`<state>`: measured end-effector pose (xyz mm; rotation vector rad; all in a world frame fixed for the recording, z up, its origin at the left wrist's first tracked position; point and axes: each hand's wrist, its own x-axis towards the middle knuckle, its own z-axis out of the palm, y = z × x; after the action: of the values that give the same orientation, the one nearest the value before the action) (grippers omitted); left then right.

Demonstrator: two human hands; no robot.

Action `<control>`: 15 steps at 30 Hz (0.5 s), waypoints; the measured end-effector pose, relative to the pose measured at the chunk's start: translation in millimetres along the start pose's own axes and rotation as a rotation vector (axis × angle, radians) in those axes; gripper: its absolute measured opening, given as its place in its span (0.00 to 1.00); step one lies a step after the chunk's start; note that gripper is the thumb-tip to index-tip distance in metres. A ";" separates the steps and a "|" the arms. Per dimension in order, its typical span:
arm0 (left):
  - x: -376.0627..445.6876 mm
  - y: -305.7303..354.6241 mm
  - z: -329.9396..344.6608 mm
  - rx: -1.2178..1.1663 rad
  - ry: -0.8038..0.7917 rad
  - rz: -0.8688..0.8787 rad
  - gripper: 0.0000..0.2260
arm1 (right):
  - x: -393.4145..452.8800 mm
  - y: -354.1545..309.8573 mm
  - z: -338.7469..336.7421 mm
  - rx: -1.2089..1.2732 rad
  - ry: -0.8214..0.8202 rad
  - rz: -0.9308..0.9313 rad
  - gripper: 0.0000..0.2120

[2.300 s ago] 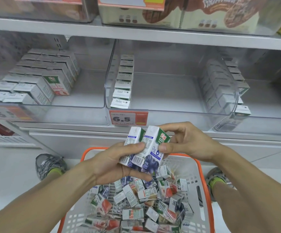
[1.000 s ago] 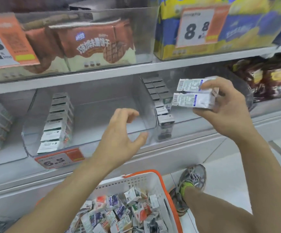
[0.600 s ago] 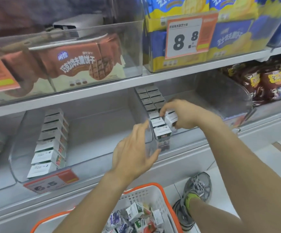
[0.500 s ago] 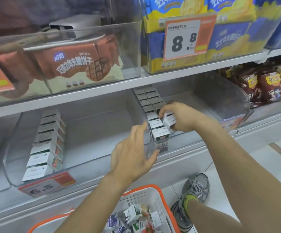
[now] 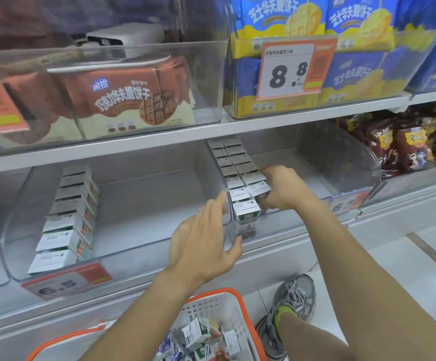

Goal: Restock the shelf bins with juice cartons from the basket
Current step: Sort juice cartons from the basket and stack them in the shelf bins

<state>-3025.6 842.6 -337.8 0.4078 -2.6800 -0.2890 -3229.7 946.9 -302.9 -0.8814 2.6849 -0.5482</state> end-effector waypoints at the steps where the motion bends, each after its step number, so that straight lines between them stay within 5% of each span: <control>1: -0.1 -0.2 0.2 -0.003 0.001 0.003 0.37 | 0.2 -1.8 0.3 0.001 0.004 0.019 0.31; 5: -1.8 -0.8 1.0 0.003 0.016 0.018 0.37 | -4.8 -6.2 -1.2 0.022 0.012 0.105 0.19; 9: -1.6 -0.2 0.6 -0.010 0.024 0.013 0.37 | -7.7 -10.9 -0.2 0.013 -0.001 0.143 0.22; 12: -1.7 -0.5 -1.7 -0.027 0.001 0.005 0.37 | -9.2 -6.0 -5.4 0.009 -0.047 0.085 0.14; 15: -1.5 -2.3 -6.5 -0.091 -0.017 0.032 0.33 | -18.3 -0.4 -7.5 -0.008 -0.038 0.050 0.23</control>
<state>-3021.0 840.1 -333.1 0.3358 -2.6748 -0.4048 -3217.9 959.7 -293.7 -0.8154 2.6691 -0.5055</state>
